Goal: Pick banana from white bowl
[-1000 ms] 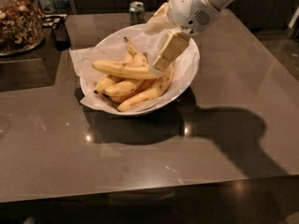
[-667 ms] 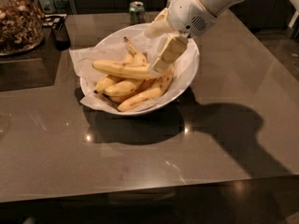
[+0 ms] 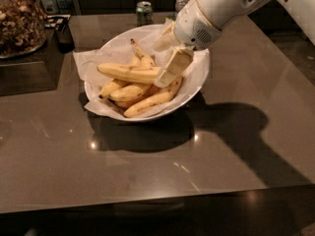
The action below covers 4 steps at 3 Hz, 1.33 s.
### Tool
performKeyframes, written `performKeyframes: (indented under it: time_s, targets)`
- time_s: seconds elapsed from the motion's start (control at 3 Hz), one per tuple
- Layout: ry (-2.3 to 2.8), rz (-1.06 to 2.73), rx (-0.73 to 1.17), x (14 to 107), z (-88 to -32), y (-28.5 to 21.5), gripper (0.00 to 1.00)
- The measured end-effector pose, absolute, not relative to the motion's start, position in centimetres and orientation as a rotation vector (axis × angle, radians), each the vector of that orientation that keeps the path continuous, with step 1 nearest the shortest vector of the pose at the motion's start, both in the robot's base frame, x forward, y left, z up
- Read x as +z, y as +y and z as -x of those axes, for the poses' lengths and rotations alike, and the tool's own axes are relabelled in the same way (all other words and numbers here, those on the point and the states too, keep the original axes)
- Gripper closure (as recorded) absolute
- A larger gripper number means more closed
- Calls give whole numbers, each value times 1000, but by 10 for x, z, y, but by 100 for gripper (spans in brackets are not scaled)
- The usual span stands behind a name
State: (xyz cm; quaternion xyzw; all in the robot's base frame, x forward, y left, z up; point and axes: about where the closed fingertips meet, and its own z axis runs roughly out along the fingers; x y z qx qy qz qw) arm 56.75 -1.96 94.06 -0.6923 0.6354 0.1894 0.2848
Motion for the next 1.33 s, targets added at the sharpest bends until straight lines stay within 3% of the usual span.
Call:
performKeyframes:
  time_s: [0.67,1.33]
  targets:
    - [1727,1877,550,916,-569,-9,34]
    - [1743,1857,539,914,-566,-15,76]
